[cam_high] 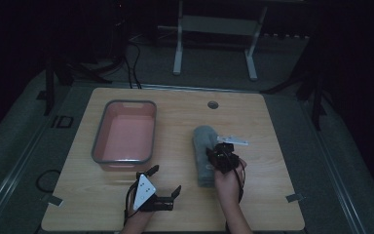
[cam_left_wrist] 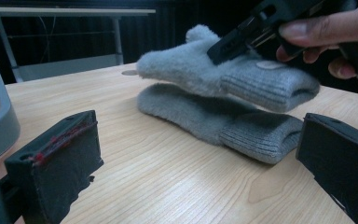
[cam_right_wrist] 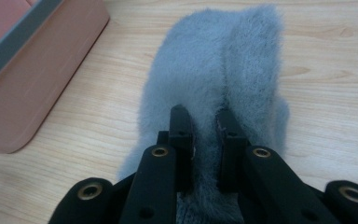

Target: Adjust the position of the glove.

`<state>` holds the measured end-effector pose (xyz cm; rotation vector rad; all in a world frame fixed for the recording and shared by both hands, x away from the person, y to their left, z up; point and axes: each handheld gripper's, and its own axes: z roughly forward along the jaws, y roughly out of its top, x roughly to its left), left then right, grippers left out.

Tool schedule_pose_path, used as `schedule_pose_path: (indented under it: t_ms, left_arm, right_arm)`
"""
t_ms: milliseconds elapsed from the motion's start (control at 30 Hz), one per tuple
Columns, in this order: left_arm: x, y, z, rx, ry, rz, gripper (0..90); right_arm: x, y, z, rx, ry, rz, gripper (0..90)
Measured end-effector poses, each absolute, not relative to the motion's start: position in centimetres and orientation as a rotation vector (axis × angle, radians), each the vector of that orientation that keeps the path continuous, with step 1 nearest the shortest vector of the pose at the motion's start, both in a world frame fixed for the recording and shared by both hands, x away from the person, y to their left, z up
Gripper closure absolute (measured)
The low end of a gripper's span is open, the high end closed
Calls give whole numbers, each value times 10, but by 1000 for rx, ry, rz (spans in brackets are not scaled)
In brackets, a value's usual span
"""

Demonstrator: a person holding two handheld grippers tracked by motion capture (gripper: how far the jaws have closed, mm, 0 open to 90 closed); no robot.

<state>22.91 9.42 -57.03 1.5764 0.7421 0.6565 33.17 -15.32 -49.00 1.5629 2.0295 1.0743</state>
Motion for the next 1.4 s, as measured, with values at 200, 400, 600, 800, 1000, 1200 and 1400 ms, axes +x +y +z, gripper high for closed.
schedule_pose_path:
  t_ms: [200,400,600,800,1000,1200,1400]
  left_arm:
    - [229,94,-570,1576,742,657,1]
    - [229,94,-570,1577,740,652,1]
    - [229,94,-570,1576,742,650,1]
    - [229,94,-570,1577,743,650,1]
    - [229,94,-570,1576,745,652,1]
    - [229,94,-570,1578,744,650,1]
    - [230,93,-570,1585,750,650,1]
  right_arm:
    - [334,-152,-504,1583,2055,1034,799]
    - [335,-152,-514,1601,2076,1033,769]
    - [339,-156,-524,1608,2104,1058,591]
    - [339,-154,-525,1574,2141,1091,398]
    - [337,-159,-524,1598,2126,1095,366]
    - [338,-172,-508,1590,2100,1094,352]
    - [336,-186,-490,1548,2118,1167,249]
